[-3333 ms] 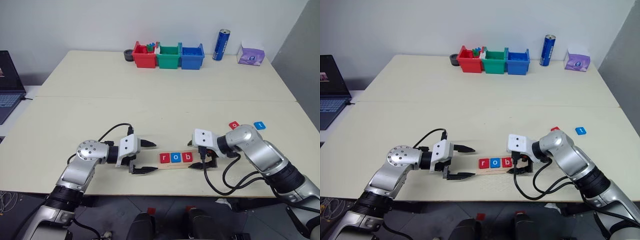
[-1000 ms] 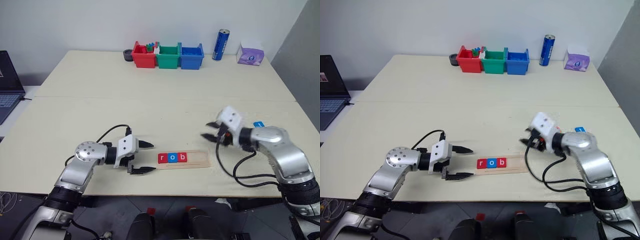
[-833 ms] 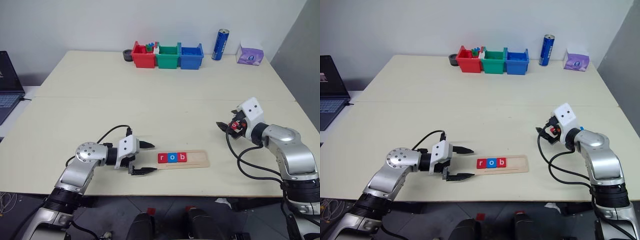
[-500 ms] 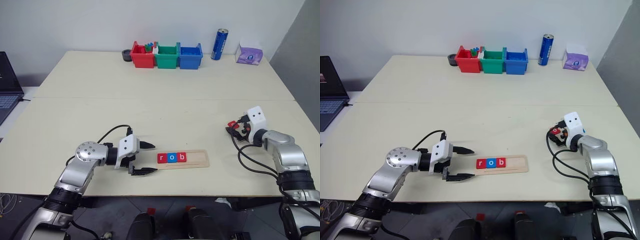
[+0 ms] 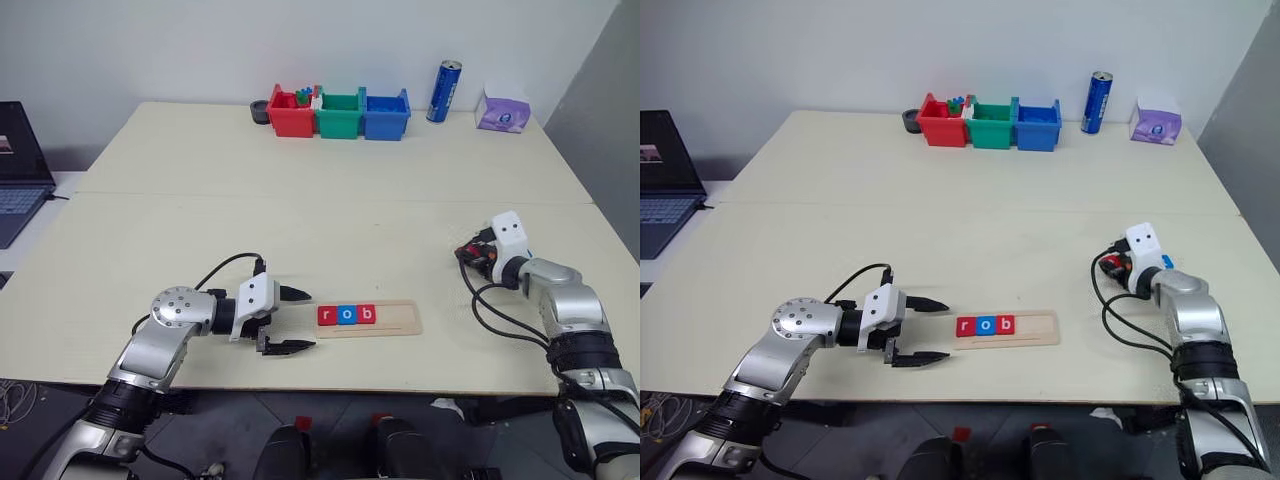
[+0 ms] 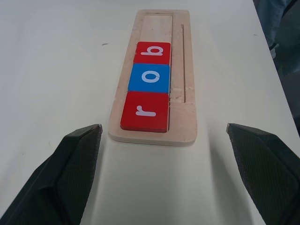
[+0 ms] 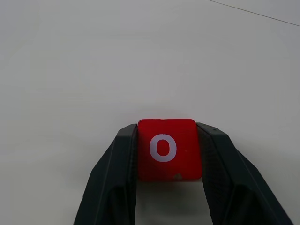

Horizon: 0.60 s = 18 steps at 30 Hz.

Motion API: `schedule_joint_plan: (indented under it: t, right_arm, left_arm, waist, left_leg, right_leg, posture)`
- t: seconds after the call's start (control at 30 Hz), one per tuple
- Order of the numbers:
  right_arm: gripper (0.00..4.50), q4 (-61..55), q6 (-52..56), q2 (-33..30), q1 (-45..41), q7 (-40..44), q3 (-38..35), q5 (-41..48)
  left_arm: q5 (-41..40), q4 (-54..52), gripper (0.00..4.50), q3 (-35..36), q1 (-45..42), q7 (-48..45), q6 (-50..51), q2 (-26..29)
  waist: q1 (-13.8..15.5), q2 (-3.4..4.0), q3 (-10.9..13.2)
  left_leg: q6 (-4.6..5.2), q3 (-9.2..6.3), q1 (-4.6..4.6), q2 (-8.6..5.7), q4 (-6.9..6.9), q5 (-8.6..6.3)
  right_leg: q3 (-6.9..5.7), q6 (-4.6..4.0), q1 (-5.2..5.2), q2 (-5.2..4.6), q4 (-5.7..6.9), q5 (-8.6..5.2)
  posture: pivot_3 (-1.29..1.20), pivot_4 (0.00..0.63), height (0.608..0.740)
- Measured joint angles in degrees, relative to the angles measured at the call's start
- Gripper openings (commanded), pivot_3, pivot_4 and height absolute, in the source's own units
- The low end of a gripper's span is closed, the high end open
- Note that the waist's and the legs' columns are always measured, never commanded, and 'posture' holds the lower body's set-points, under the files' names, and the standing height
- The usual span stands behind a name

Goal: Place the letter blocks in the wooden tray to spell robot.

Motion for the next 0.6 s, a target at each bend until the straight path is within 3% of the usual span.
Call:
schedule_joint_plan:
  t: [0.2, 0.37, 0.6]
  right_arm:
    - [1.44, -24.89, 10.39, 2.37, 15.05, -5.26, -3.17, 1.92]
    - [1.44, -44.46, 20.23, 12.16, 26.85, -13.57, -4.43, 3.52]
    - [1.44, -52.17, 24.89, 19.93, 30.76, -21.40, -2.29, 3.32]
  left_arm:
    - [-0.74, 0.77, 4.50, 0.94, 0.77, -0.50, -0.37, 0.19]
    - [-1.13, 3.27, 4.50, 1.61, 0.77, -1.33, -1.55, 0.38]
    - [-0.87, 5.15, 4.50, 1.59, 0.05, -2.04, -3.23, 0.37]
  waist:
    - [-0.11, 0.02, -0.01]
    - [-0.35, 0.06, -0.03]
    - [-0.39, 0.03, -0.05]
  left_leg:
    - [-0.01, -0.16, -0.15, 0.08, -0.12, 0.00]
    - [-0.01, -0.15, -0.08, 0.10, -0.10, 0.00]
    - [-0.01, -0.07, 0.07, 0.08, -0.05, 0.00]
  right_leg:
    - [-0.01, -0.04, -0.11, 0.01, -0.01, -0.03]
    - [-0.03, 0.19, -0.11, 0.04, 0.03, -0.18]
    - [0.04, 0.24, -0.07, 0.05, 0.01, -0.20]
  posture:
    - [0.00, 0.150, 0.740]
    - [0.00, 0.150, 0.740]
    - [0.00, 0.150, 0.740]
